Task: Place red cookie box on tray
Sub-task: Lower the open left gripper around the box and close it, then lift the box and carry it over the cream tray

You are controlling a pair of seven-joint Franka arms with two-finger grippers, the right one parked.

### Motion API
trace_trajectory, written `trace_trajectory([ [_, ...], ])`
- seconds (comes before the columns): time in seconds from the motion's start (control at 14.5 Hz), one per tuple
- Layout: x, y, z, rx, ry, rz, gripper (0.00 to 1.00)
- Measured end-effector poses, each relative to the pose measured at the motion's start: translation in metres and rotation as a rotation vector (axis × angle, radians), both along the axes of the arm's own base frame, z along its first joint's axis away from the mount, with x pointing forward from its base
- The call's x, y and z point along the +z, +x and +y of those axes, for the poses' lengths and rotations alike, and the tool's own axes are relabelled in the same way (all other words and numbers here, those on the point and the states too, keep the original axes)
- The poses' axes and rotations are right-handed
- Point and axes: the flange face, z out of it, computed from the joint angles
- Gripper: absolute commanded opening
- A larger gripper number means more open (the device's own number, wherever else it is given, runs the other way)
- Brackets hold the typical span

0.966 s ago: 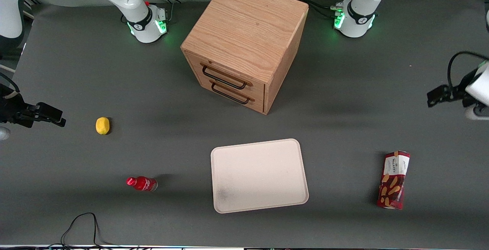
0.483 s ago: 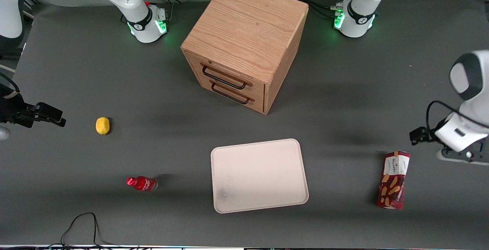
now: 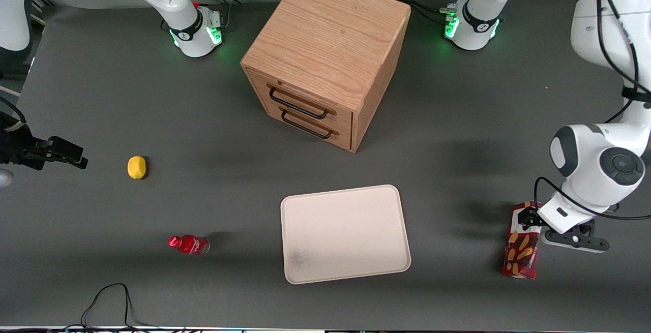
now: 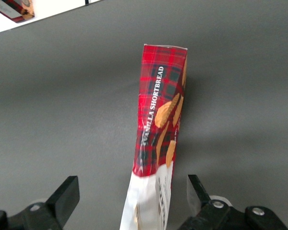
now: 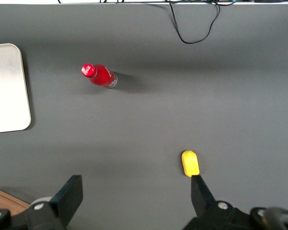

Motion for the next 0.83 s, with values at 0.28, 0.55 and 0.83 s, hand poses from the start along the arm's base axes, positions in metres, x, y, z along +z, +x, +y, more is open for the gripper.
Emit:
trace_trajectory([
  [0.28,-0.030,0.004,-0.004,-0.015,0.011,-0.032,0.99],
  [0.55,-0.045,0.006,-0.011,-0.029,0.013,-0.066,0.51],
  [0.83,-0.051,0.005,-0.008,-0.026,0.021,-0.059,0.00],
])
